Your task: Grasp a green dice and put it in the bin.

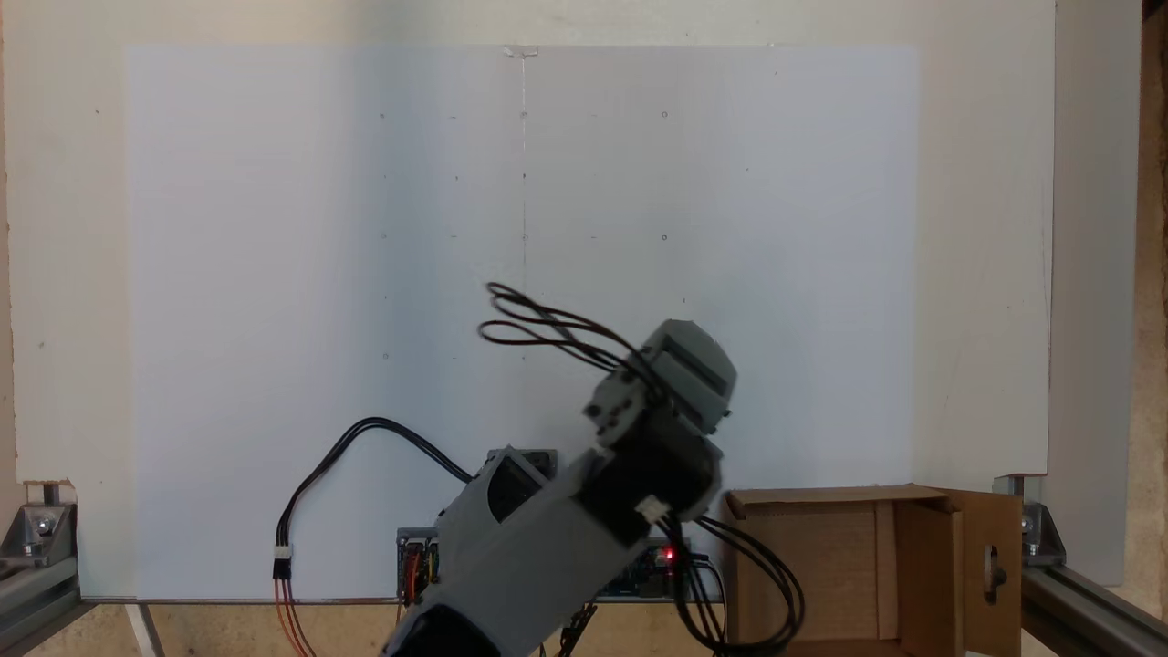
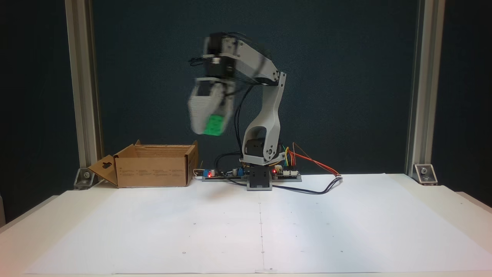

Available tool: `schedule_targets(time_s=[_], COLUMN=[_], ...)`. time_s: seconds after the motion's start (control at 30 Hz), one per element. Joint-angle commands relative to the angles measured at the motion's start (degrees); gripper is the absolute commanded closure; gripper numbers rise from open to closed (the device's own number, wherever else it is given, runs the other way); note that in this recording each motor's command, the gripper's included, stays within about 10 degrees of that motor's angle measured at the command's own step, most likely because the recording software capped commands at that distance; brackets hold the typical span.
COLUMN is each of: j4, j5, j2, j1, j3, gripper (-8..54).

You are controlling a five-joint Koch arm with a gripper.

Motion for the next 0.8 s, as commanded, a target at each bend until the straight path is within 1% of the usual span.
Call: schedule_targets(time_s=[0.0, 0.13, 0.27, 0.4, 0.53, 0.77], j4=[-6.94, -8.88, -9.23, -10.55, -12.22, -15.56], j5=[-7.47, -12.48, -17.67, -20.39, -22.06, -25.14], j2=[-4.04, -12.04, -15.12, -17.67, -22.59, -34.01], j1=[9.12, 26.02, 37.0, 44.56, 51.24, 57.83], j3=[-4.48, -13.45, -17.31, -17.49, -17.49, -17.49], gripper=[33.6, 33.6, 33.6, 33.6, 33.6, 33.6])
